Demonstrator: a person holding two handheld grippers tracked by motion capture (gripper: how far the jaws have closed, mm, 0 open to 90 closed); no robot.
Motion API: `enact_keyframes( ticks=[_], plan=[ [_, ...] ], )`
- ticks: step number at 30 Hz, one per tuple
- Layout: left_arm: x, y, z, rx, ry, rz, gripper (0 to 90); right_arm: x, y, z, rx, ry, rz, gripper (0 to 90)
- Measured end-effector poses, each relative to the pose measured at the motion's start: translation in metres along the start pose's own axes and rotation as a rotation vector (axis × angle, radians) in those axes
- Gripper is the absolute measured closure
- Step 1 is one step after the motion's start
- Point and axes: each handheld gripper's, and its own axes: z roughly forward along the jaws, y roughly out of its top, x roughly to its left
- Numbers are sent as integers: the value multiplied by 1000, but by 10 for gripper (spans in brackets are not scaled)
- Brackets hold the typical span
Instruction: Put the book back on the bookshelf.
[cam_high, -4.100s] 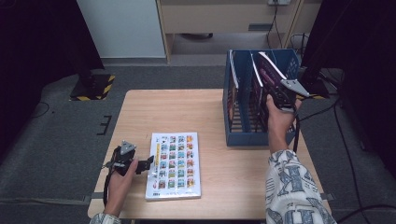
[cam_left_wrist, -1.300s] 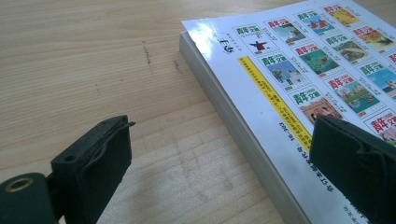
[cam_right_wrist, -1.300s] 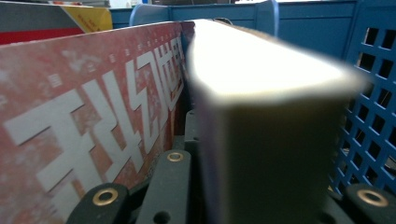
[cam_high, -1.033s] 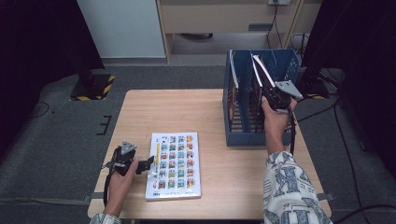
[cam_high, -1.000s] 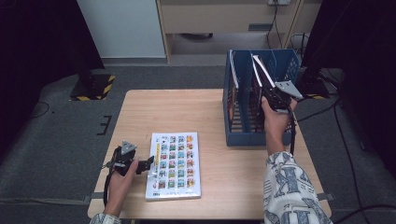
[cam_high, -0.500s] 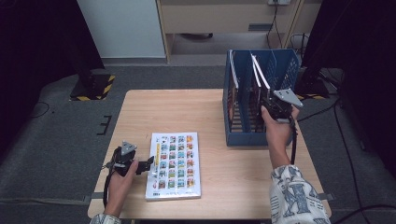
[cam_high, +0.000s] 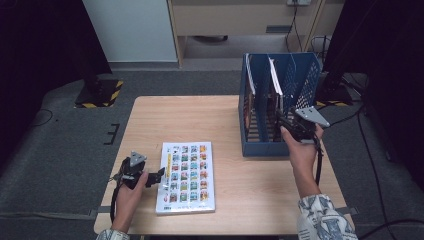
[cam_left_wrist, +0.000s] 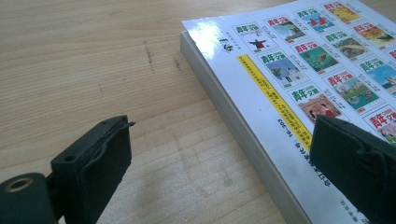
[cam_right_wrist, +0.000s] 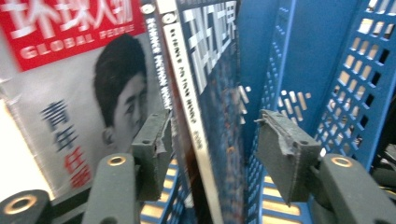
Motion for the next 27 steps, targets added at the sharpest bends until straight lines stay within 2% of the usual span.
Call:
enact_keyframes(
  ticks=[3, 7, 12, 13, 16, 27],
  plan=[
    [0, 0, 0, 0, -1, -1, 50, 7, -4, -6, -2, 43, -9, 373],
    [0, 0, 0, -1, -4, -1, 50, 16, -8, -12, -15, 93, 1, 310],
    [0, 0, 0, -4, -5, -3, 51, 24, -12, -16, 10, 138, -11, 246],
    [0, 0, 0, -5, -8, -4, 52, 29, -15, -19, 23, 164, -15, 222],
    [0, 0, 1, -1, -14, 0, 52, 33, -19, -21, 23, 196, -11, 198],
    [-2, 1, 0, -2, -23, 8, 52, 46, -29, -21, 79, 256, -39, 126]
  ],
)
